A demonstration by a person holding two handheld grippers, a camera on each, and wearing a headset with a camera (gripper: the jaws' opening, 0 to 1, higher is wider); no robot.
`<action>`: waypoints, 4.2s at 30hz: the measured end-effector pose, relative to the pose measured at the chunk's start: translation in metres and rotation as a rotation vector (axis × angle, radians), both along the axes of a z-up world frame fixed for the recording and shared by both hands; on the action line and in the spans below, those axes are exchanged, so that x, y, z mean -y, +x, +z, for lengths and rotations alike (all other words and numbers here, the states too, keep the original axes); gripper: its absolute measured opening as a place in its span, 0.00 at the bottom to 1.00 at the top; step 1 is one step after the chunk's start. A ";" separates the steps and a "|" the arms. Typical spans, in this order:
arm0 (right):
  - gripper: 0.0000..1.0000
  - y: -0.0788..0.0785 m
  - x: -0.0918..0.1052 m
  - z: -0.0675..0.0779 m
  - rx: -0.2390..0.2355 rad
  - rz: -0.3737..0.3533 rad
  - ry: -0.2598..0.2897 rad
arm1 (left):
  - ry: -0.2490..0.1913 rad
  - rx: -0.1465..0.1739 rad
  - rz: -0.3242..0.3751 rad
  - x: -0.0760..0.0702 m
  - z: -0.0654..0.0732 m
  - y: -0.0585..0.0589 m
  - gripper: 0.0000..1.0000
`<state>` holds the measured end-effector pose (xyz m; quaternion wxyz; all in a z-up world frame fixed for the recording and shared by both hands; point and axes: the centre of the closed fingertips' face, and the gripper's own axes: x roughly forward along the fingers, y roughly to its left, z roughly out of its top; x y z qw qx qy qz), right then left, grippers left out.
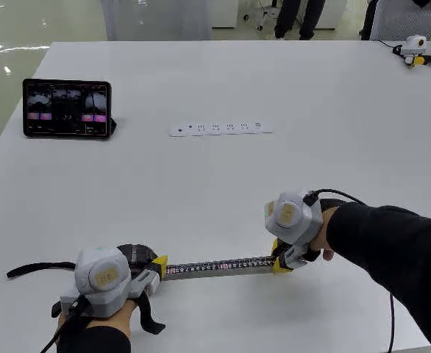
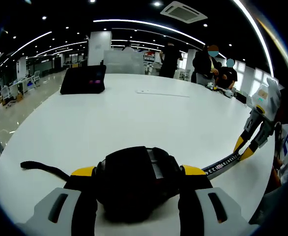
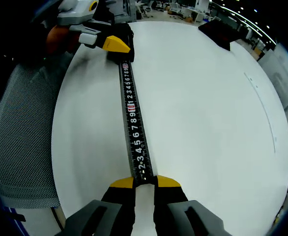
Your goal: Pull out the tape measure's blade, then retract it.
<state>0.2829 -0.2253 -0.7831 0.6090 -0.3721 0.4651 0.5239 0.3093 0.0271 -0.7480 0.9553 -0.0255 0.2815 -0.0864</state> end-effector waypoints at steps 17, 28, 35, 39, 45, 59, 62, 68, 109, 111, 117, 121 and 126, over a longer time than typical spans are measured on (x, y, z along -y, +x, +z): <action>0.10 0.000 -0.009 -0.001 0.018 0.017 0.018 | -0.001 -0.021 -0.001 0.000 -0.002 0.000 0.63; 0.10 0.001 -0.015 -0.002 0.009 0.024 0.020 | 0.001 -0.031 -0.003 -0.001 -0.002 0.000 0.62; 0.10 0.002 -0.019 -0.001 0.004 0.025 0.016 | 0.002 -0.033 -0.004 -0.001 -0.002 0.001 0.63; 0.10 0.002 -0.022 0.000 0.005 0.019 0.017 | 0.001 -0.034 -0.003 -0.001 -0.002 0.001 0.63; 0.10 0.001 -0.027 0.000 0.004 0.017 0.018 | 0.001 -0.032 -0.002 -0.001 -0.001 0.000 0.63; 0.10 0.002 -0.037 0.000 0.006 0.014 0.027 | 0.001 -0.035 -0.002 0.000 -0.002 0.001 0.63; 0.10 0.002 -0.038 0.001 0.008 0.012 0.026 | 0.002 -0.036 -0.002 0.000 -0.002 0.001 0.63; 0.10 0.002 -0.043 0.001 0.003 0.006 0.026 | 0.004 -0.040 -0.002 0.000 -0.003 0.001 0.63; 0.10 0.004 -0.077 0.000 0.002 0.020 0.049 | 0.006 -0.073 -0.003 0.000 -0.004 0.001 0.63; 0.10 0.004 -0.079 0.000 0.000 0.020 0.051 | 0.006 -0.073 -0.003 0.000 -0.004 0.000 0.63; 0.10 0.005 -0.083 0.000 -0.003 0.025 0.041 | 0.010 -0.077 -0.006 0.000 -0.004 -0.002 0.63; 0.10 0.005 -0.084 0.001 0.001 0.023 0.044 | 0.009 -0.081 -0.009 0.000 -0.005 0.000 0.63; 0.10 0.006 -0.088 0.002 0.002 0.014 0.054 | 0.009 -0.074 -0.008 0.000 -0.004 0.001 0.63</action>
